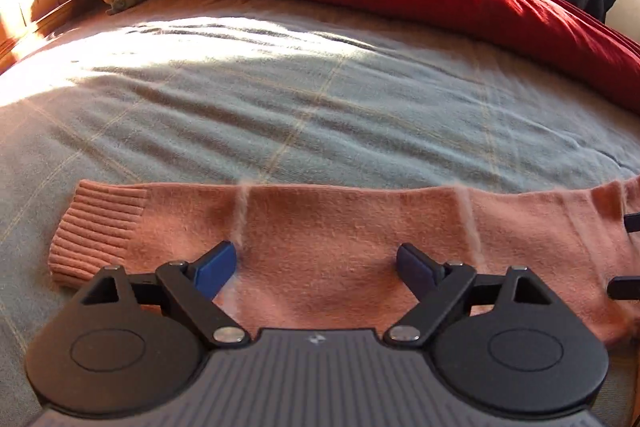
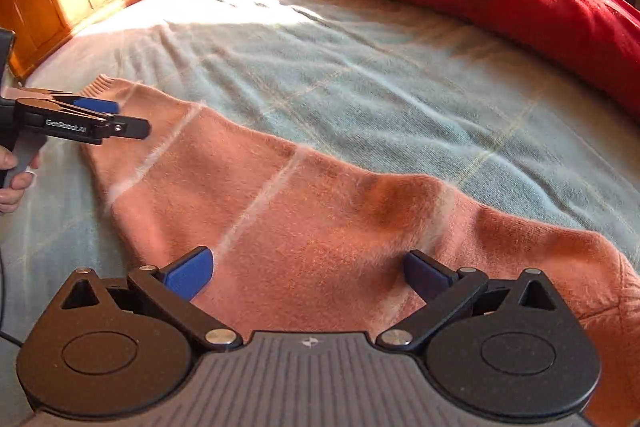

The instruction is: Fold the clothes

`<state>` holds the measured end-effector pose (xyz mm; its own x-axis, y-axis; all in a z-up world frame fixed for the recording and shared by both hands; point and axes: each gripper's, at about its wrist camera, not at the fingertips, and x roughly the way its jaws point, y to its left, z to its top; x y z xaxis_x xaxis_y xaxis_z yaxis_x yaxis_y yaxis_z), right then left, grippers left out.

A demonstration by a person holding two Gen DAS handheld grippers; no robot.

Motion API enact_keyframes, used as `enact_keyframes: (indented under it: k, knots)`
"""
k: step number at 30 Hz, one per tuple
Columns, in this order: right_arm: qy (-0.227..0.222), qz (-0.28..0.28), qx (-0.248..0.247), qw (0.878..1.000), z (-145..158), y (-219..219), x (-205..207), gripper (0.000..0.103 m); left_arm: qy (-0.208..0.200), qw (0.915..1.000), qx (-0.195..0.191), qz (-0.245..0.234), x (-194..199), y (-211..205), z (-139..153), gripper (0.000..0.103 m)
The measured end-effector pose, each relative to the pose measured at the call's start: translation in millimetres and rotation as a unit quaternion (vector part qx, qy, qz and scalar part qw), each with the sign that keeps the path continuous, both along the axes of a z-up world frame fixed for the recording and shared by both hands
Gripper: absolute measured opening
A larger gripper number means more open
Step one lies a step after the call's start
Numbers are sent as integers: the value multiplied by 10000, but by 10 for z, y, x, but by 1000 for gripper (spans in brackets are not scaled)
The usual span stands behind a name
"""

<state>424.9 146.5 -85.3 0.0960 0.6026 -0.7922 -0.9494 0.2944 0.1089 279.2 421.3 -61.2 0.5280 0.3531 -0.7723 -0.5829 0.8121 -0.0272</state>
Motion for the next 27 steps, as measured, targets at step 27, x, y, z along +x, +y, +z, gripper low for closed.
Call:
enact_keyframes:
  k: [27]
  knots:
    - [-57, -666, -75, 9977, 12, 528, -3, 103, 343, 9966, 354, 654, -255, 66, 207, 88]
